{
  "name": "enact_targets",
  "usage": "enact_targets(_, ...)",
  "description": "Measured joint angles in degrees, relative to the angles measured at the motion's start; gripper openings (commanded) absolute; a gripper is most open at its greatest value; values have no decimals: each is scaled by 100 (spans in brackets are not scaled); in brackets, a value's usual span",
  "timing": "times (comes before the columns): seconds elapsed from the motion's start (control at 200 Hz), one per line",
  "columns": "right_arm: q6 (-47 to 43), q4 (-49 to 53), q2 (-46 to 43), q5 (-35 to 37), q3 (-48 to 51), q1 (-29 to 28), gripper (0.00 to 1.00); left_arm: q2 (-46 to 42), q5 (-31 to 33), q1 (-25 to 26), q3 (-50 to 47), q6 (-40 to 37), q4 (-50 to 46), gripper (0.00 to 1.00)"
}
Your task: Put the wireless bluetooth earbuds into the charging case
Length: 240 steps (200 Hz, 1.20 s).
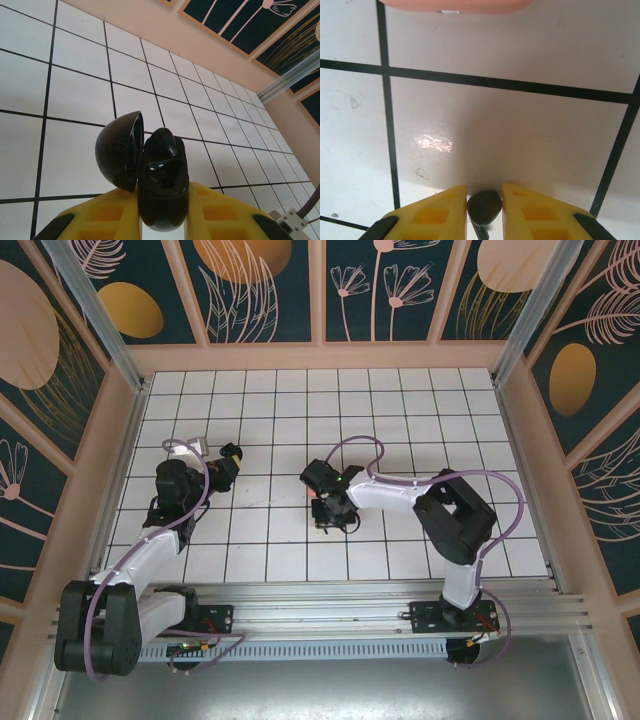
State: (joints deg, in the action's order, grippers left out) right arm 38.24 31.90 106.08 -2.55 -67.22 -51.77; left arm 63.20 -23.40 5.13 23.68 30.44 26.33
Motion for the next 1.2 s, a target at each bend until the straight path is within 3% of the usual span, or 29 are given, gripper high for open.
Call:
enact_targets(0.27, 129, -1438, -1202, 302, 984, 11, 21, 168, -282, 79, -177, 155, 861, 20)
enact_targets(0.5, -76, -3060, -2203, 750, 1679, 160, 20, 706, -627, 798, -308, -133, 1998, 20)
enact_targets(0.751, -914, -4592, -3274, 1106, 2186, 197, 20, 1325, -1091, 1147, -313, -501, 3224, 20)
enact_targets(0.906, -1561, -5248, -3453, 1008, 2216, 219, 20, 1567, -1440, 1460, -306, -800, 3735, 19)
enact_targets(1.201, -2570, -5737, -3442, 297, 2186, 219, 20, 1681, -1886, 1729, -157, -1408, 3816, 20)
